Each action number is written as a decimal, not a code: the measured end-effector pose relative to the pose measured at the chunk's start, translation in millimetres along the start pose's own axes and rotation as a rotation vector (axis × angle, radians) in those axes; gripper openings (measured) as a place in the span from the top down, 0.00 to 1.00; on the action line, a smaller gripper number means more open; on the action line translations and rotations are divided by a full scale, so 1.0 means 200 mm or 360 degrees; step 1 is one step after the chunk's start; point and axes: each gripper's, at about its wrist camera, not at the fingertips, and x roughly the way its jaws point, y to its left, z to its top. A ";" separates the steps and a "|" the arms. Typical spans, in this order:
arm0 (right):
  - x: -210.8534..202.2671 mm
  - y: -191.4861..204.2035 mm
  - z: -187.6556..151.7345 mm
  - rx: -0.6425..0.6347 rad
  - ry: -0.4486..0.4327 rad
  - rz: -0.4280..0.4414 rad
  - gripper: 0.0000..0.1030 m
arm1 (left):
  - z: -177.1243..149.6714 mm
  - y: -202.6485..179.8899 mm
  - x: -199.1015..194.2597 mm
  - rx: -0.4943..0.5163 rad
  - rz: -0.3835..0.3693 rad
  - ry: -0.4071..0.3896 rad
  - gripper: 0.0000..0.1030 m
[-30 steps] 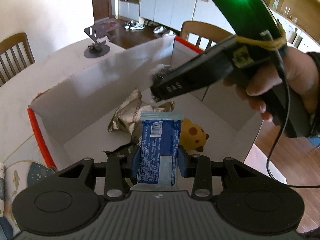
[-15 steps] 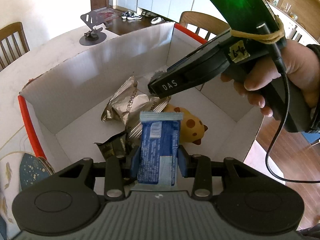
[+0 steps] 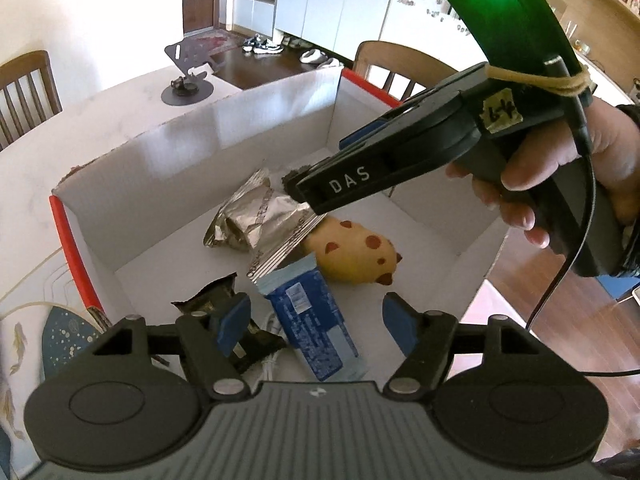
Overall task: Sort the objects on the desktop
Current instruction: 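Lower the dark mesh bag into the box with the right tool while the left tool drops the blue bar, then withdraw both tools from the red box back over the cluttered table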
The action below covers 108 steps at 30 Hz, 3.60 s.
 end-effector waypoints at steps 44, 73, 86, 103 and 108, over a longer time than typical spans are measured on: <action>-0.44 0.12 -0.24 0.0352 -0.0176 0.0066 0.26 | -0.21 0.05 -0.55 -0.0036 -0.0105 -0.0396 0.00; -0.56 0.77 -0.19 0.0386 -0.0293 0.0070 0.26 | -0.63 0.50 -0.98 -0.0186 0.0002 -0.0545 0.00; -0.53 1.11 -0.12 0.0293 -0.0332 0.0127 0.26 | -0.83 0.69 -1.11 -0.0213 0.0145 -0.0611 0.00; -0.41 1.45 -0.04 0.0163 -0.0322 0.0220 0.26 | -1.06 0.95 -1.17 -0.0297 0.0306 -0.0631 0.00; -0.37 1.52 -0.02 0.0145 -0.0314 0.0231 0.26 | -1.13 1.05 -1.16 -0.0347 0.0348 -0.0605 0.00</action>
